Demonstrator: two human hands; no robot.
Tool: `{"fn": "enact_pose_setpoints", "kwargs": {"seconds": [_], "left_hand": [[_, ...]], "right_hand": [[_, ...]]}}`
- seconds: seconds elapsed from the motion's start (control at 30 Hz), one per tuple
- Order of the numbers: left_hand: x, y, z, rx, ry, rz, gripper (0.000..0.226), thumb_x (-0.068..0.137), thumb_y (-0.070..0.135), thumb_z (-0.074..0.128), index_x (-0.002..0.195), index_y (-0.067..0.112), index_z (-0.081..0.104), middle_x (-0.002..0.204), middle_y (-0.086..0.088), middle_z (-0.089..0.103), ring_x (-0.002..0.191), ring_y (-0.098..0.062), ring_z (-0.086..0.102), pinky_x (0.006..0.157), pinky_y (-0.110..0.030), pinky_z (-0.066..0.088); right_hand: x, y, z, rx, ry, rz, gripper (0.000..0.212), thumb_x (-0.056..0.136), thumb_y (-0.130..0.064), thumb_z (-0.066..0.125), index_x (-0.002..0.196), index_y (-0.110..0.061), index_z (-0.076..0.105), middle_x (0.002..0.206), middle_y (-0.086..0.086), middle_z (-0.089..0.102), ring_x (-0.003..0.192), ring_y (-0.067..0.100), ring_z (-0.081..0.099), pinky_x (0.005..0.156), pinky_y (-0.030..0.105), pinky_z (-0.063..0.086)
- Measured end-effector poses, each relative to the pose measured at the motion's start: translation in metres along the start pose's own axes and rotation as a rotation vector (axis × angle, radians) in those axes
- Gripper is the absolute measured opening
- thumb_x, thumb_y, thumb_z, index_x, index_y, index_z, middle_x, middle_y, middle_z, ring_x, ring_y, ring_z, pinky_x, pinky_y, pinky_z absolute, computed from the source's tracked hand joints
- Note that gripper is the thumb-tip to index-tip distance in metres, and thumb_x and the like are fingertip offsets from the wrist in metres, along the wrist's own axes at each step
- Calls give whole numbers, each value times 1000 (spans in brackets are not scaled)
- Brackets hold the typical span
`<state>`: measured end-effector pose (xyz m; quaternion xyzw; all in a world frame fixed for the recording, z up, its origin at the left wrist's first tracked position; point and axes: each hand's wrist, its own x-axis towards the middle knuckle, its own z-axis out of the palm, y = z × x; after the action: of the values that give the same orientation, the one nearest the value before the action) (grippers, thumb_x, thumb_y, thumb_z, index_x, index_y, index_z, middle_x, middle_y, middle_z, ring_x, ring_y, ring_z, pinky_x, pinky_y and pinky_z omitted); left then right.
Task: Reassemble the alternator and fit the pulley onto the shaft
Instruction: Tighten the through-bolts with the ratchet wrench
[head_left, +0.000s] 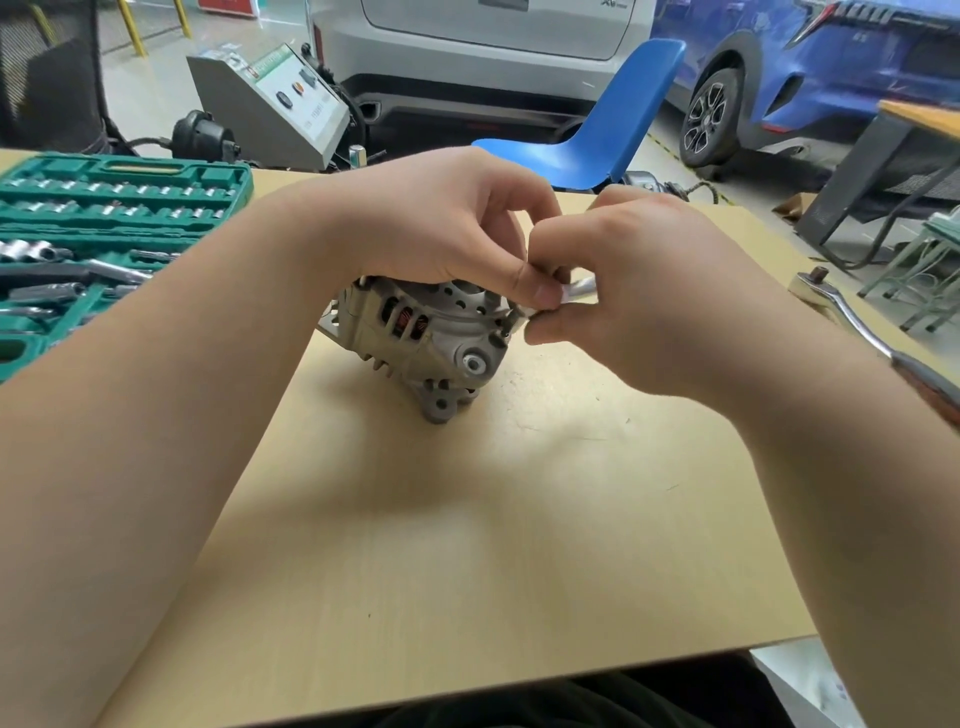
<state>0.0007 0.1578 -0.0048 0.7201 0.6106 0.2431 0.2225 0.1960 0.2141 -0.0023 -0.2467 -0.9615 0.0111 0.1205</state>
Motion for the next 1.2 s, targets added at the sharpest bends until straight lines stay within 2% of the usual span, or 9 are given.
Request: {"fn": "enact_pose_setpoints", "kwargs": {"seconds": [0.2, 0.3, 0.47, 0.53, 0.63, 0.77, 1.0, 1.1, 1.2], "left_hand": [[0, -2, -2, -19, -33, 13, 44, 77, 70, 80, 113, 46, 74, 99, 11, 82, 94, -19, 78, 95, -58, 59], [0, -2, -1, 10, -30, 23, 37, 82, 69, 78, 112, 47, 75, 98, 12, 82, 92, -14, 78, 93, -54, 61], [1, -3, 0, -3, -12, 40, 45, 75, 69, 80, 112, 44, 74, 97, 4, 82, 94, -37, 72, 93, -65, 56], [1, -3, -1, -15, -17, 32, 49, 72, 71, 80, 112, 44, 73, 98, 5, 82, 96, -38, 72, 95, -67, 55], [2, -2, -1, -5, -25, 37, 45, 73, 72, 77, 111, 47, 74, 96, 7, 82, 94, -31, 74, 95, -65, 55], [1, -1, -1, 1, -33, 26, 49, 72, 76, 76, 112, 47, 74, 97, 11, 82, 93, -21, 77, 95, -59, 58], [1, 0, 0, 1, -8, 15, 51, 67, 74, 79, 109, 46, 73, 96, 11, 81, 89, -24, 76, 92, -61, 58], [1, 0, 0, -3, -13, 18, 49, 69, 74, 78, 109, 46, 74, 94, 10, 82, 89, -24, 76, 93, -62, 57], [1, 0, 0, 0, -9, 17, 48, 70, 75, 77, 108, 45, 75, 94, 13, 82, 90, -18, 77, 93, -58, 58]], "right_hand": [[-6, -6, 16, -6, 135, 124, 41, 86, -64, 69, 70, -27, 60, 61, -6, 56, 64, 18, 55, 57, 35, 45], [-7, -7, 21, 26, 175, 150, 42, 88, -65, 66, 72, -26, 61, 63, -4, 56, 66, 20, 56, 58, 36, 46], [0, 1, 1, -21, 29, -14, 29, 84, -45, 84, 74, -31, 60, 70, -11, 52, 79, 22, 50, 65, 36, 38], [1, 2, -3, -7, 16, -9, 22, 83, -41, 86, 78, -32, 66, 72, -12, 54, 81, 21, 51, 66, 35, 40], [-1, -1, 4, -16, 55, 43, 31, 84, -52, 80, 72, -29, 64, 68, -7, 61, 73, 23, 58, 65, 37, 50], [-5, -10, 18, -15, 183, 125, 44, 87, -61, 69, 62, -28, 52, 56, -7, 51, 59, 13, 51, 52, 28, 31], [-1, 0, 1, -27, 23, -33, 33, 85, -42, 84, 77, -33, 52, 72, -15, 48, 87, 21, 47, 70, 38, 41], [-4, -3, 6, -23, 61, 15, 35, 85, -50, 80, 73, -28, 55, 66, -10, 51, 74, 22, 51, 64, 37, 43], [-8, -13, 17, -33, 167, 113, 49, 88, -60, 70, 62, -29, 44, 56, -9, 47, 57, 11, 45, 51, 28, 28]]}}
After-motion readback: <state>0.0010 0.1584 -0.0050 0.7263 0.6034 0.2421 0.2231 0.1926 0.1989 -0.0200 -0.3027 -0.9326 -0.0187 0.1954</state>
